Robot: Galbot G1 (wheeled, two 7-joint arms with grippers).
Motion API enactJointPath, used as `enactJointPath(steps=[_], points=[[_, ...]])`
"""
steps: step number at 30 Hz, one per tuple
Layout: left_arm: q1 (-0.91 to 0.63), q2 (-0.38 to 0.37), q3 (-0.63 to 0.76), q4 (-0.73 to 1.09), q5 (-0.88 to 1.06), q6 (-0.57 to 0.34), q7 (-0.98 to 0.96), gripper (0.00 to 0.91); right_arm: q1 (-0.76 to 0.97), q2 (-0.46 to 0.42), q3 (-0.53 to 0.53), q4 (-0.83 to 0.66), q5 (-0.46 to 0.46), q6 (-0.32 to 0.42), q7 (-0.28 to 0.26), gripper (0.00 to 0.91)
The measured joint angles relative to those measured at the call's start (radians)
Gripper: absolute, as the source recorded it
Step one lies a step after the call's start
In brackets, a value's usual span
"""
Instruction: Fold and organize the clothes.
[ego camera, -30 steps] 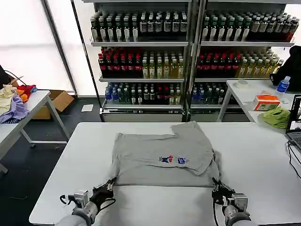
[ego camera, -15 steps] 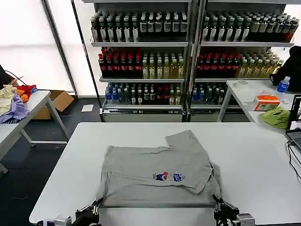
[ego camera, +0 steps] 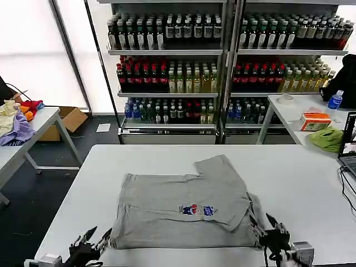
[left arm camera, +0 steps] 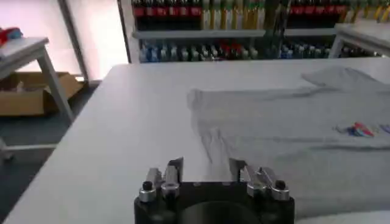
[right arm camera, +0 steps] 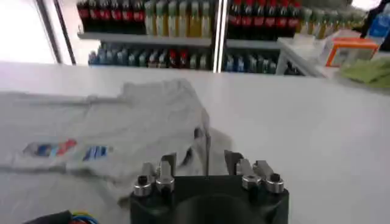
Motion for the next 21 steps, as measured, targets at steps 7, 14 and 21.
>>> enactJointPath(steps=[7, 14, 21], points=[[-0.185, 0.118, 0.041, 0.128, -0.074, -0.005, 0.062, 0.907, 0.302, -0.033, -0.095, -0.238, 0.038, 0.004, -0.062, 0.907], [-0.448, 0.191, 0.172, 0.341, -0.108, -0.024, 0.115, 0.907, 0.577, -0.018, -0.221, -0.518, 0.041, 0.014, -0.105, 0.907], [-0.677, 0.208, 0.307, 0.557, -0.105, -0.046, 0.145, 0.907, 0.771, 0.019, -0.307, -0.757, 0.016, 0.032, -0.123, 0.907]])
